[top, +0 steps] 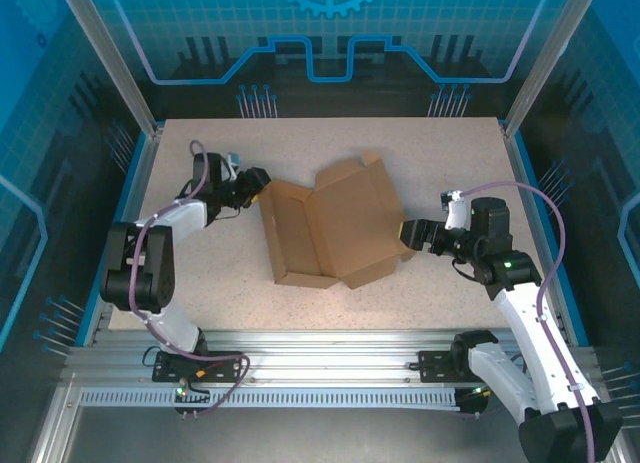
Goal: Fold the paper box
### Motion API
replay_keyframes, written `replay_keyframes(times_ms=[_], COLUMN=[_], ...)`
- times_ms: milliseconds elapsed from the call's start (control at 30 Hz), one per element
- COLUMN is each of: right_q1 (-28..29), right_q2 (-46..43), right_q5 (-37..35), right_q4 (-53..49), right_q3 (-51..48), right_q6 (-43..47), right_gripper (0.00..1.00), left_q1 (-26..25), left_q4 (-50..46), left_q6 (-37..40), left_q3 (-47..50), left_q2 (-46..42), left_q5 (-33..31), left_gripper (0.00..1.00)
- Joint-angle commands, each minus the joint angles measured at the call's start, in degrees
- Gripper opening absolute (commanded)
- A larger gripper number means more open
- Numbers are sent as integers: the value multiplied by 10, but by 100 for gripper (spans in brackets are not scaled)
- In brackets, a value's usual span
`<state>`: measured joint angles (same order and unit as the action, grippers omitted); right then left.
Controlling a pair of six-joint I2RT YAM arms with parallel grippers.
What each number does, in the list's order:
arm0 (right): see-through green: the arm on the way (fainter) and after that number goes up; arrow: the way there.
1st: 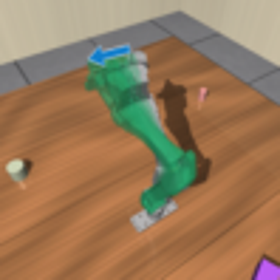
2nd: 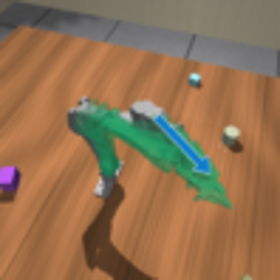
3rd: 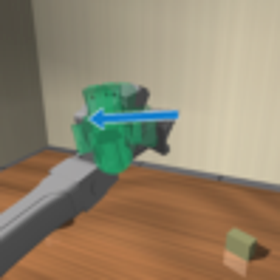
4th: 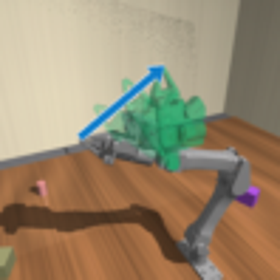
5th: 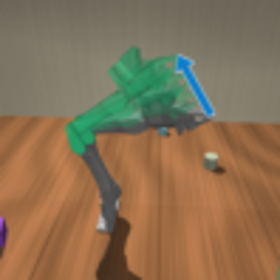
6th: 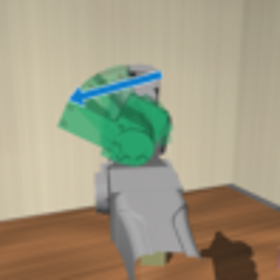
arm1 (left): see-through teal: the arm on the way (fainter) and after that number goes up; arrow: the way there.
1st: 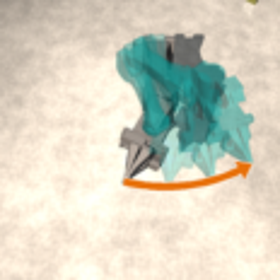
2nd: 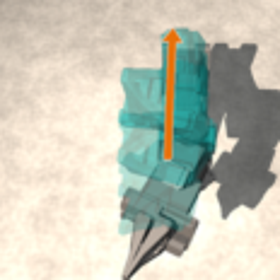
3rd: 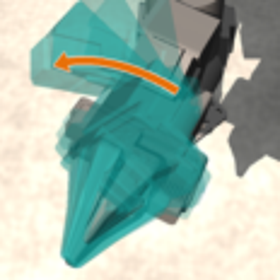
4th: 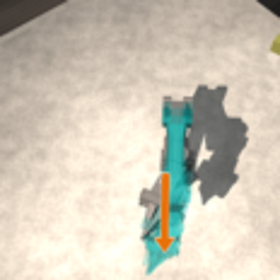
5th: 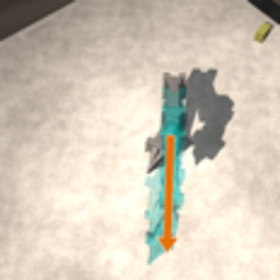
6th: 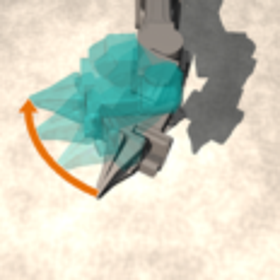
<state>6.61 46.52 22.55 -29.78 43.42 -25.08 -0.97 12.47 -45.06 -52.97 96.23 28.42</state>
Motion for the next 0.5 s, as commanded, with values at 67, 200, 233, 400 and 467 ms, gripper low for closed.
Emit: replay_keyframes(times_ms=[67, 200, 233, 400, 467], right_q1=[-12, -20, -19, -10, 1], right_q2=[11, 20, 24, 34, 37], right_q5=[-15, 12, 22, 32, 25], right_q4=[10, 59, 75, 117, 128], right_q3=[-11, -45, -54, -91, -104], right_q6=[-8, -24, -32, -55, -65], right_gripper=[84, 78, 76, 67, 66], left_q1=[6, 8, 8, 8, 8], left_q4=[164, 171, 168, 159, 156], left_q6=[-65, -65, -64, -61, -59], left_q3=[73, 87, 89, 87, 88], left_q2=[-32, -37, -38, -42, -42], left_q5=[-31, -34, -35, -37, -38], left_gripper=[53, 53, 53, 54, 54])
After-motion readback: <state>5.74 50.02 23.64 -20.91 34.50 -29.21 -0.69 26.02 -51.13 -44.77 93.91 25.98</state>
